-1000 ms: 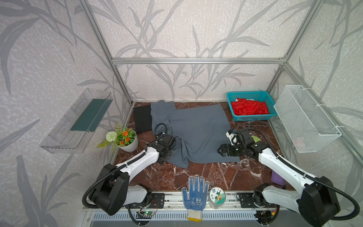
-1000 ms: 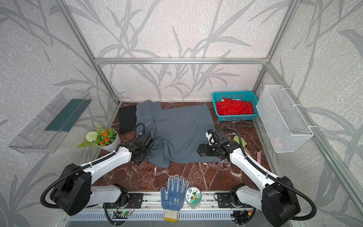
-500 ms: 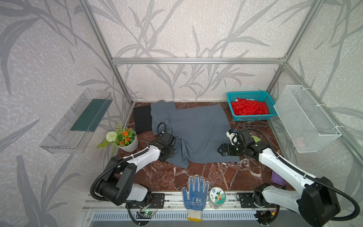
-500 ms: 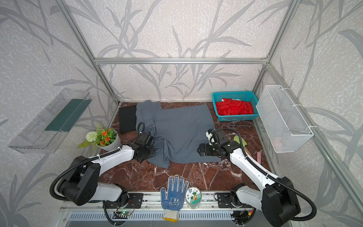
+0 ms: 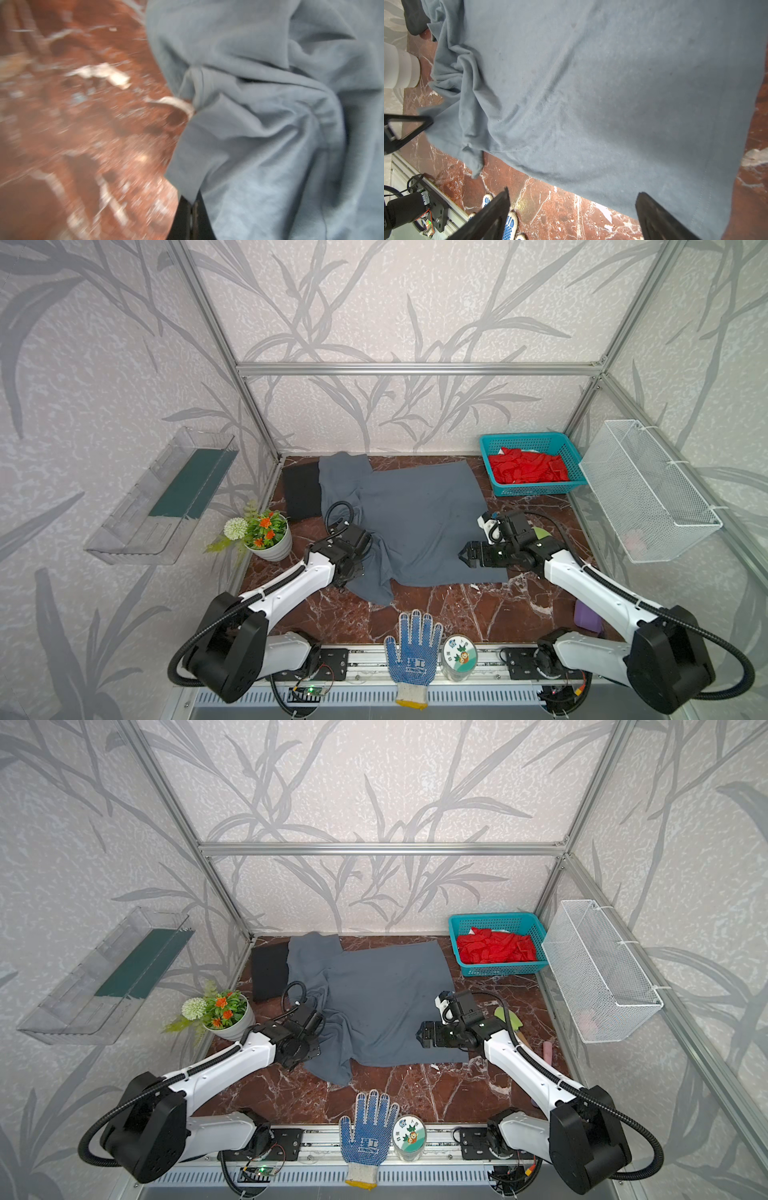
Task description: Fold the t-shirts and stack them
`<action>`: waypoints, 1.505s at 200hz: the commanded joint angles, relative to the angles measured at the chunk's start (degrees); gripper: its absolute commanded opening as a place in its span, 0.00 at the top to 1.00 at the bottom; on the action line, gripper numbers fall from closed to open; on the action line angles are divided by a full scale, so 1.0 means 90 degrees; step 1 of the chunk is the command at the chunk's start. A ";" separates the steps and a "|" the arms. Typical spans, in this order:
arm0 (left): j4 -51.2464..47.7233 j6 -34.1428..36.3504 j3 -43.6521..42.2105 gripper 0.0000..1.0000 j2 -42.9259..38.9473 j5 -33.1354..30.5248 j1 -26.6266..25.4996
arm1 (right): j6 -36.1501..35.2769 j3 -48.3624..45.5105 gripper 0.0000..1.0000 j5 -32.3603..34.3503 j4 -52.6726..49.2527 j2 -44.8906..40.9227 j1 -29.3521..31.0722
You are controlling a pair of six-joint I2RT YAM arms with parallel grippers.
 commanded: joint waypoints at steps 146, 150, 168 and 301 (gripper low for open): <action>0.0963 -0.0723 -0.0294 0.41 -0.0158 -0.0617 -0.0819 | -0.0156 0.0048 0.05 0.0252 -0.0006 0.1445 -0.0571; 0.1045 -0.0682 -0.0329 0.41 -0.0103 -0.0555 -0.0821 | -0.0153 0.0049 0.05 0.0264 -0.0003 0.1514 -0.0587; 0.1336 -0.0617 -0.0491 0.41 0.0203 -0.0359 -0.0755 | -0.0061 -0.0039 0.05 0.0465 0.0179 0.1776 -0.0625; -0.0763 -0.3805 -0.2523 0.43 -0.2800 0.0341 -0.0158 | 0.1368 -0.1019 0.07 0.0880 -0.1353 0.0760 -0.0401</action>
